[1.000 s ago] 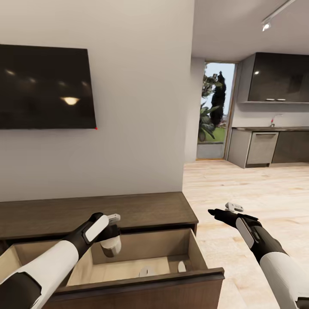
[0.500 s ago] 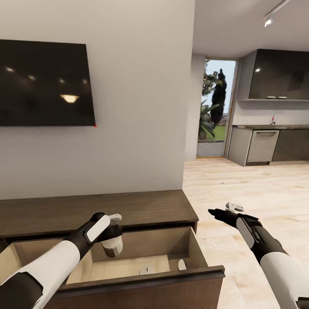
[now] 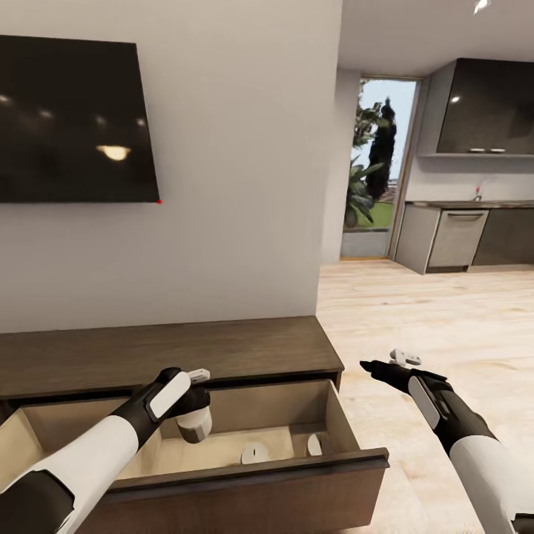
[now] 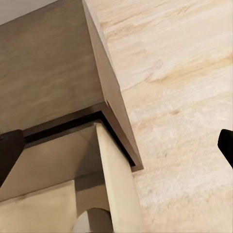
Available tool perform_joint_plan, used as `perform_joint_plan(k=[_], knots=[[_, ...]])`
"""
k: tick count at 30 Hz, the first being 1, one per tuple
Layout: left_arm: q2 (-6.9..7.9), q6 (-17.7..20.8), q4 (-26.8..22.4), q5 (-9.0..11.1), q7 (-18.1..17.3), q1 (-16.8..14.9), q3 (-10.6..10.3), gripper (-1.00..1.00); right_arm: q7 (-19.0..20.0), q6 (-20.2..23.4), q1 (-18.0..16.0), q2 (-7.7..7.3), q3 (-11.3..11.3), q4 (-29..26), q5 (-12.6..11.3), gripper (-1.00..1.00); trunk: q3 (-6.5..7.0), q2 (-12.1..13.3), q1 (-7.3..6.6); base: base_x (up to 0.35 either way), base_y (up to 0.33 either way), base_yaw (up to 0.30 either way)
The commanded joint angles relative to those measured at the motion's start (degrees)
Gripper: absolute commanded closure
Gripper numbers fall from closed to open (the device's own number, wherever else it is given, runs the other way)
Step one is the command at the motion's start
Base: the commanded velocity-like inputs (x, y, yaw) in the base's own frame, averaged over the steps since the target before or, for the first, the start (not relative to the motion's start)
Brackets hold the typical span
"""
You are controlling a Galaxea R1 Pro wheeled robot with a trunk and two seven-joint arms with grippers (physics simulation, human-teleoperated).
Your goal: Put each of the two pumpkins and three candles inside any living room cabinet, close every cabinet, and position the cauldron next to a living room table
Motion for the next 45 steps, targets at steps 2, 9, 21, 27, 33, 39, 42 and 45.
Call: perform_joint_plan(k=[2,9,21,27,33,39,42,45], knots=[[0.08,-0.1,-0.1,0.6,0.5,-0.1,-0.4,1.00,0.2,0.3,0.0,0.02,-0.2,-0.1,-0.1,-1.00,-0.07,0.0,-0.02,0.000,0.000,0.000],[0.08,-0.1,-0.1,0.5,0.5,-0.1,-0.5,1.00,0.1,-1.9,-0.1,-3.72,-0.4,6.3,-0.3,-1.00,-0.07,0.0,-0.02,0.000,0.000,0.000],[0.21,-0.1,-0.1,0.5,0.5,0.0,-0.5,1.00,0.5,-6.0,0.0,-8.56,-0.4,13.6,-4.2,-1.00,-1.40,-0.1,0.14,0.000,0.000,0.000],[0.17,-0.4,1.5,0.4,0.5,0.0,-0.5,1.00,0.5,-5.9,0.0,-9.43,-0.4,13.7,-4.5,-1.00,-2.29,-0.2,0.24,0.000,0.000,0.000],[0.10,-1.8,1.8,0.5,0.5,0.0,-0.6,1.00,0.6,-6.0,-0.1,-9.56,-0.4,13.7,-4.5,-1.00,-2.29,-0.2,0.24,0.000,0.000,0.000],[0.08,-1.9,1.8,0.5,0.5,0.0,-0.6,1.00,0.6,-6.0,0.0,-9.56,-0.4,13.7,-4.4,-1.00,-2.29,-0.2,0.24,0.177,0.000,0.000],[0.08,-1.9,1.8,0.5,0.5,0.0,-0.6,1.00,0.6,-6.1,0.0,-9.56,-0.4,13.7,-4.4,-1.00,-2.29,-0.2,0.24,0.301,0.000,0.000],[0.08,-1.9,1.8,0.5,0.5,0.0,-0.6,1.00,0.6,-6.1,0.0,-9.56,-0.4,13.7,-4.4,-1.00,-2.29,-0.2,0.24,0.309,0.000,0.000]])
